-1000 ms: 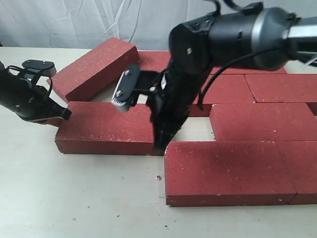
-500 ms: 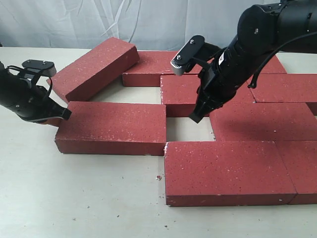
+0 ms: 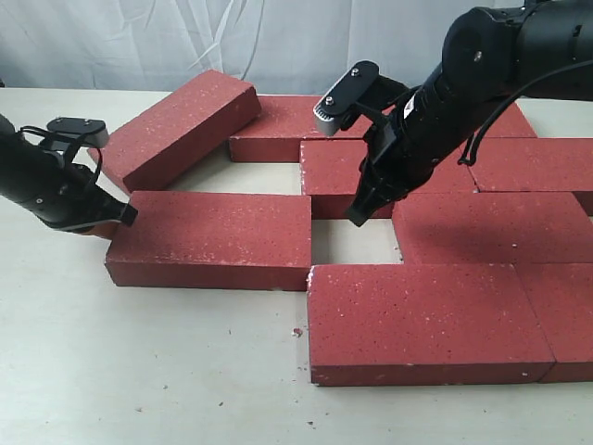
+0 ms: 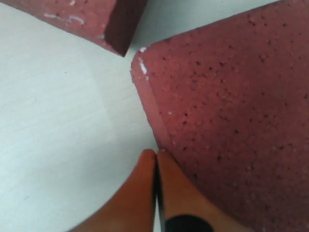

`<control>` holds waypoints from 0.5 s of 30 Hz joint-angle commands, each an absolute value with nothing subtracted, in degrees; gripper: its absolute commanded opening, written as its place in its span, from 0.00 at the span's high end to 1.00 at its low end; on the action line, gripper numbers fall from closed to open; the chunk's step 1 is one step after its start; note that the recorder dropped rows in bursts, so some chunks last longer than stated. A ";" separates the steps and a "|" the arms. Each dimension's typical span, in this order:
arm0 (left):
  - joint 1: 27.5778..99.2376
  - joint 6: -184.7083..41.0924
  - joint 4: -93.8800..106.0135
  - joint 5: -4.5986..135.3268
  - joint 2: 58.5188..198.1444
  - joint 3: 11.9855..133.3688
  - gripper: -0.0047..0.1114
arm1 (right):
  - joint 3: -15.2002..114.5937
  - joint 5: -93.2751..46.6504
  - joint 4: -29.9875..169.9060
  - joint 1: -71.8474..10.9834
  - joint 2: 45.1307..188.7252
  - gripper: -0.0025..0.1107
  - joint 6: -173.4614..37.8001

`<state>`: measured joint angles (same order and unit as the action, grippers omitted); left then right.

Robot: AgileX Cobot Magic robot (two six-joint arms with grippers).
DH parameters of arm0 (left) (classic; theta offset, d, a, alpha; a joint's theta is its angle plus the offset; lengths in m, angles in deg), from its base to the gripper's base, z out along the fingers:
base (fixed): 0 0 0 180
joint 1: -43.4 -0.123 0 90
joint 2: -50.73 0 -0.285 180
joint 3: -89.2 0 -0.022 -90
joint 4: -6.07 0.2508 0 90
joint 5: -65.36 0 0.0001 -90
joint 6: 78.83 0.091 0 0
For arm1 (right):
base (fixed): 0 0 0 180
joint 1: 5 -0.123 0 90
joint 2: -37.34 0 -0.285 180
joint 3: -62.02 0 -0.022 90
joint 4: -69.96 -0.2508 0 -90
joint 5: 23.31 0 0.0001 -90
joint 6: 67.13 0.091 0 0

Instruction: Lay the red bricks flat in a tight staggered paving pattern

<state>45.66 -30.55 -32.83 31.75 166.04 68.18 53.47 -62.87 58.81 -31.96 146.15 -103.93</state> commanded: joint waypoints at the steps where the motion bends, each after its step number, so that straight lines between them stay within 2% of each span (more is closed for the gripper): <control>1: 45.86 -30.24 -32.90 29.36 166.77 68.10 0.96 | 53.29 -70.85 44.15 -34.92 146.50 0.98 -126.99; 4: 45.86 -30.24 -31.93 29.36 166.26 68.10 0.96 | 53.29 -70.49 39.87 -38.67 149.26 0.98 -138.05; 9: 45.75 -30.24 -31.36 29.39 164.16 68.10 0.96 | 57.41 -69.94 39.81 -44.52 155.60 0.98 -137.95; 15: 45.65 -30.40 -28.66 29.53 164.16 68.10 0.96 | 60.09 -63.36 43.71 -45.68 160.69 0.98 -132.64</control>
<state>45.66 -30.33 -29.47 30.95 164.58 68.28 58.67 -66.52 41.23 -45.68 158.97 -136.10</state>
